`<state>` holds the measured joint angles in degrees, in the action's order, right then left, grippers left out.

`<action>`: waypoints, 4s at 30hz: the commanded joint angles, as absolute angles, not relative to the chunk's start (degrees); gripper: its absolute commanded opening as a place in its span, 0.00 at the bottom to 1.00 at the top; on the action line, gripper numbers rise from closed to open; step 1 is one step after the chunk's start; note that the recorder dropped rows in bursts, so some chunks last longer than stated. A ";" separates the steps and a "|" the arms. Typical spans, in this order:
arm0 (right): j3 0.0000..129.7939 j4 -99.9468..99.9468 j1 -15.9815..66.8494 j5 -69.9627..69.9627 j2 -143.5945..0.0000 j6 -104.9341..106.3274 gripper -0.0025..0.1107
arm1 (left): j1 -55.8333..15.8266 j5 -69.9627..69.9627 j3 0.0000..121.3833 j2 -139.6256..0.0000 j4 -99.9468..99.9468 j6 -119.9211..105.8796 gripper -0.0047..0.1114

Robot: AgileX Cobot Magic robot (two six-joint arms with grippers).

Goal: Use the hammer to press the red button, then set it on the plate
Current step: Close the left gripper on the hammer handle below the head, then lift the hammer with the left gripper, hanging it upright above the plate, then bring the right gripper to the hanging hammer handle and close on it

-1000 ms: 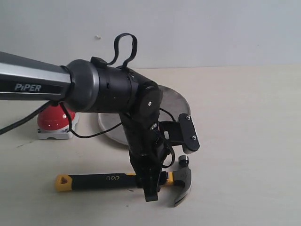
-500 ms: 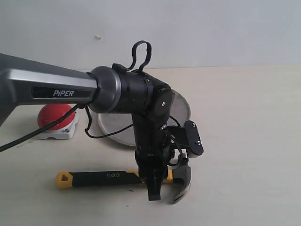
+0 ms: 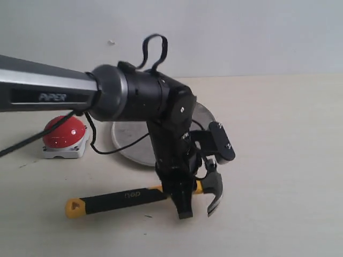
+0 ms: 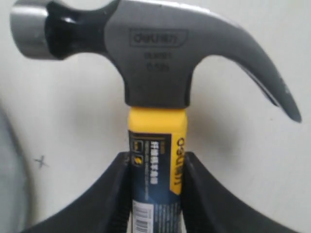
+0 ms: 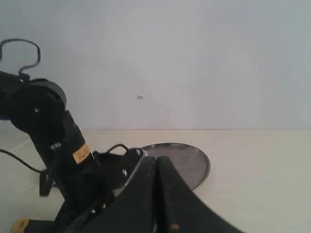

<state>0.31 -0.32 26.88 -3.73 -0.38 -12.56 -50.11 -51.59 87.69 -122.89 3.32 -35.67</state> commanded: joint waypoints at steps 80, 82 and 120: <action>30.83 -4.15 45.85 -1.96 -66.80 2.30 0.66 | -39.20 21.25 51.97 -85.27 -24.76 40.95 0.04; 30.38 -4.33 45.98 3.84 -66.91 1.54 0.78 | -39.20 21.67 51.97 -85.27 -25.18 40.69 0.04; 28.42 -12.90 45.98 37.91 -85.09 1.81 0.50 | -39.20 36.81 51.97 -85.27 -37.72 57.52 0.04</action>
<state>28.60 -12.75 45.94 36.29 -84.88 1.37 -39.20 30.80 51.60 -86.59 -36.75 56.08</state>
